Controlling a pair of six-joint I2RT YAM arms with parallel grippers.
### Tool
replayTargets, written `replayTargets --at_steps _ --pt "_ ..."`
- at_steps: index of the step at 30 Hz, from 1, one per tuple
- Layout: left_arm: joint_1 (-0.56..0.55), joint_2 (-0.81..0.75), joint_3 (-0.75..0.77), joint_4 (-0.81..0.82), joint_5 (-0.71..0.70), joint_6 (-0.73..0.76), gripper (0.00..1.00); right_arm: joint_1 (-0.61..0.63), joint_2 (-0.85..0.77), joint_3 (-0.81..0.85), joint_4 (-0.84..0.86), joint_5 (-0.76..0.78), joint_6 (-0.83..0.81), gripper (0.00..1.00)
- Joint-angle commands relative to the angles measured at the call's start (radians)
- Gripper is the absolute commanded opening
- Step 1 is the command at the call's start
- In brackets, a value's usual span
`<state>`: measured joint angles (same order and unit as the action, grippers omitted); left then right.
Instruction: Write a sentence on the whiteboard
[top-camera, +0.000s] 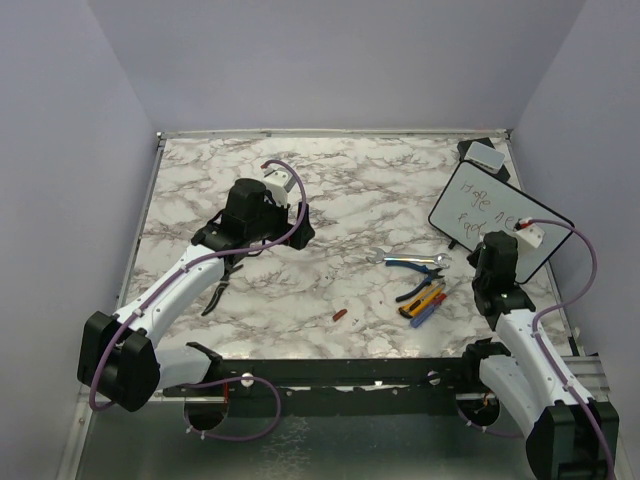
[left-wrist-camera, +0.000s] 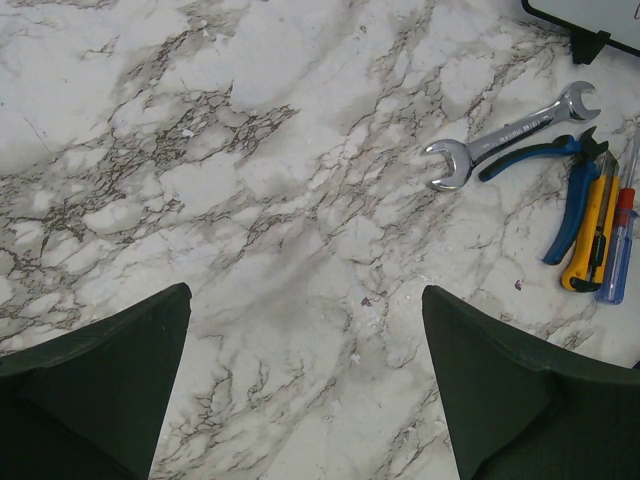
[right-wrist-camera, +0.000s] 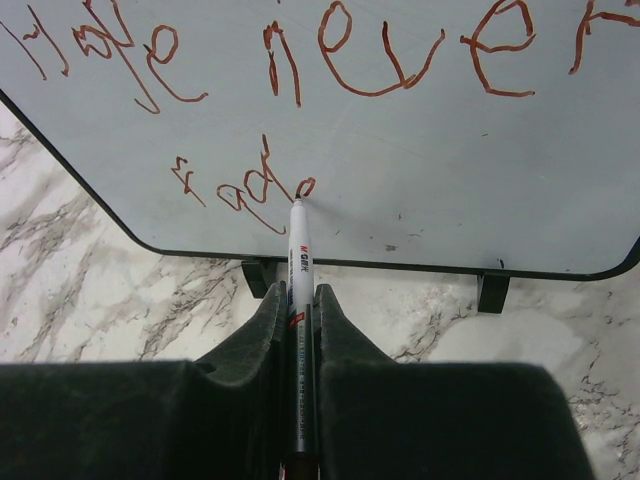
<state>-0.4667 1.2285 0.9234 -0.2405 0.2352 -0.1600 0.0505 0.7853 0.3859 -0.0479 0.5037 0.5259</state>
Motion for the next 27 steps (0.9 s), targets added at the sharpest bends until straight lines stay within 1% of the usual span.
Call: replayTargets --at_steps 1,27 --pt "0.003 -0.025 -0.011 0.017 0.013 -0.001 0.99 -0.007 -0.005 -0.011 -0.033 0.044 0.023 0.01" --pt "0.003 -0.029 -0.011 0.017 0.010 -0.002 0.99 -0.007 0.009 0.001 -0.089 0.129 0.068 0.01"
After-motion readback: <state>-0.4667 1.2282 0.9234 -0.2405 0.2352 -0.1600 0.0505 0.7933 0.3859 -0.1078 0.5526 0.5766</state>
